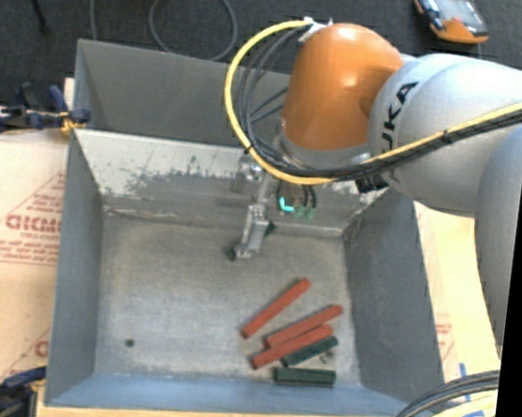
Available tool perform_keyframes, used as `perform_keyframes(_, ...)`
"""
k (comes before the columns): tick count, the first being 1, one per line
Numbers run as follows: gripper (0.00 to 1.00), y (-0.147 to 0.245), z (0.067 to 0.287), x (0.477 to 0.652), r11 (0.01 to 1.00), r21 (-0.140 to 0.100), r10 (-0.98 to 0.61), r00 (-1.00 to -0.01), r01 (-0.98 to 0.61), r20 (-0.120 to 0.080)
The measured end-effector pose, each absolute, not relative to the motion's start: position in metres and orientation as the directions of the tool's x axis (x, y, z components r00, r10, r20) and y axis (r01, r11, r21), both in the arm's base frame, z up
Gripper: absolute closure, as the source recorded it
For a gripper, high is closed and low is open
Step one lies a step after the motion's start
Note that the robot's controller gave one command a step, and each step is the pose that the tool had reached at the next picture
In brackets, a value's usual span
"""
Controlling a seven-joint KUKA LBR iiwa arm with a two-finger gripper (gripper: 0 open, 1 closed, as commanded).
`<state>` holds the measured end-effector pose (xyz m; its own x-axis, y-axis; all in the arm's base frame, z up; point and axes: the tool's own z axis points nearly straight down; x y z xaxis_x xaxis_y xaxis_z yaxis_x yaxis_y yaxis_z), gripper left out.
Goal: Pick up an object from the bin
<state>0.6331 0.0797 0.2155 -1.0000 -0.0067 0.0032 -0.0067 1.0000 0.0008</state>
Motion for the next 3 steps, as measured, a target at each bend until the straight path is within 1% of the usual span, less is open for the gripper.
perform_keyframes(1, 0.0, 0.016, 0.126, 0.637, 0.997, -0.001, 0.075, -0.997, 0.075, 0.003)
perform_keyframes(2, 0.0, 0.001, 0.069, 0.651, 0.991, -0.002, -0.132, -0.991, -0.132, 0.0)
perform_keyframes(3, 1.0, 0.002, 0.072, 0.652, 0.992, -0.001, -0.13, -0.992, -0.13, -0.005)
